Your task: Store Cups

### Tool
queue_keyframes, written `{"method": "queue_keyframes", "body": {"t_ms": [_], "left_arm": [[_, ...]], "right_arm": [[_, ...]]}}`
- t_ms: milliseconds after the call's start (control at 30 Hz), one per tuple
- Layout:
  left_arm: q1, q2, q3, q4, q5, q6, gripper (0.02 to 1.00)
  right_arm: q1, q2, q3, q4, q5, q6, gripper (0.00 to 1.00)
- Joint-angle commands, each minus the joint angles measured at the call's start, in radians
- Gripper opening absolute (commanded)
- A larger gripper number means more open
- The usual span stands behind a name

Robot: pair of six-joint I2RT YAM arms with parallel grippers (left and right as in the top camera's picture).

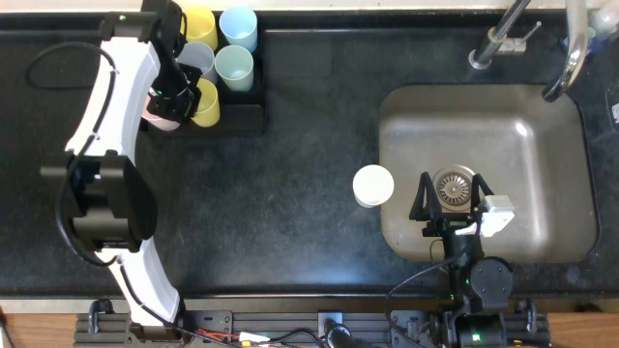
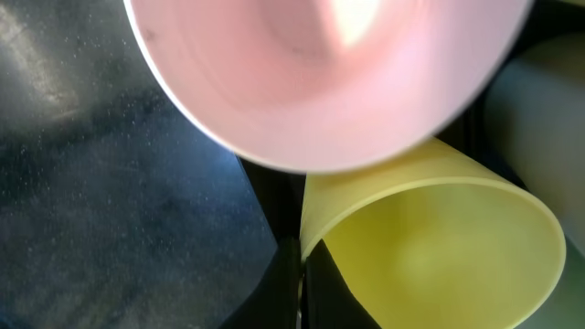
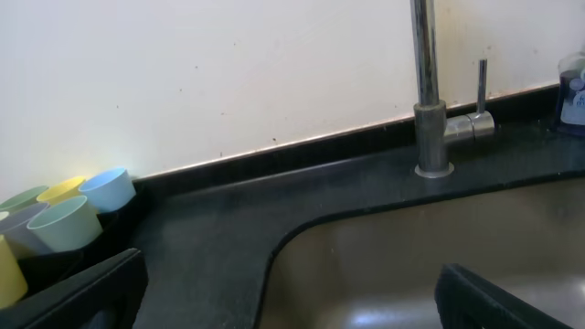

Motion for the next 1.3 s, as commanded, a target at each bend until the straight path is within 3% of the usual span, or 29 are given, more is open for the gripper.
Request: {"method": "queue_keyframes", "body": {"t_ms": [33,200,267,300,367,400,433,467,733,900,1000,1167,1300], "left_arm": [[0.019,0.007,-0.018,0.009,-0.02,-0.011,0.036],[0.019,0.007,-0.02,0.01,-0.019,-0.011,0.038],[0.019,0.007,-0.023,0.009,-0.019,-0.011,0.106],[0.019,0.007,-0.023,0.009,-0.019,-0.011,0.187],[0.019,0.007,-0.023,0.01,-0.019,-0.011,0.555],[0.019,0.007,-0.023,0.01,-0.019,-0.011,0.636],[0.018,0.007,-0.023,0.01,-0.019,-0.011,0.895],[0.018,0.007,-0.023,0.01,-0.019,-0.011,0.998],[-0.002,-0.068,-0.023,0.009,-0.028,-0.01,0.998],[-0.046,-0.267,-0.023,-0.021,-0.073,0.091,0.996],[-0.074,-0.426,-0.023,-0.095,-0.119,0.237,0.998],[-0.108,-0.701,-0.049,-0.277,-0.157,0.64,0.998],[-0.058,-0.956,-0.279,-0.225,-0.168,0.782,0.998]], "right_arm": [[-0.001,-0.007,-0.013,0.006,-0.004,0.003,0.998],[-0.001,-0.007,-0.013,0.006,-0.004,0.003,0.998],[-0.001,-0.007,-0.013,0.006,-0.004,0.003,0.998],[-0.001,-0.007,-0.013,0.006,-0.004,0.003,0.996],[-0.001,-0.007,-0.013,0.006,-0.004,0.003,0.996],[-0.001,-0.007,-0.013,0.006,-0.004,0.003,0.998],[-0.001,-0.007,-0.013,0.006,-0.004,0.003,0.996],[-0.001,-0.007,-0.013,0.006,-0.004,0.003,0.996],[-0.001,-0.007,-0.014,0.006,-0.004,0.003,0.998],[-0.001,-0.007,-0.013,0.006,-0.004,0.003,0.996],[-0.001,-0.007,-0.013,0.006,-0.004,0.003,0.996],[-0.001,-0.007,-0.013,0.006,-0.004,0.003,0.998],[-0.001,-0.007,-0.013,0.006,-0.004,0.003,0.998]]}}
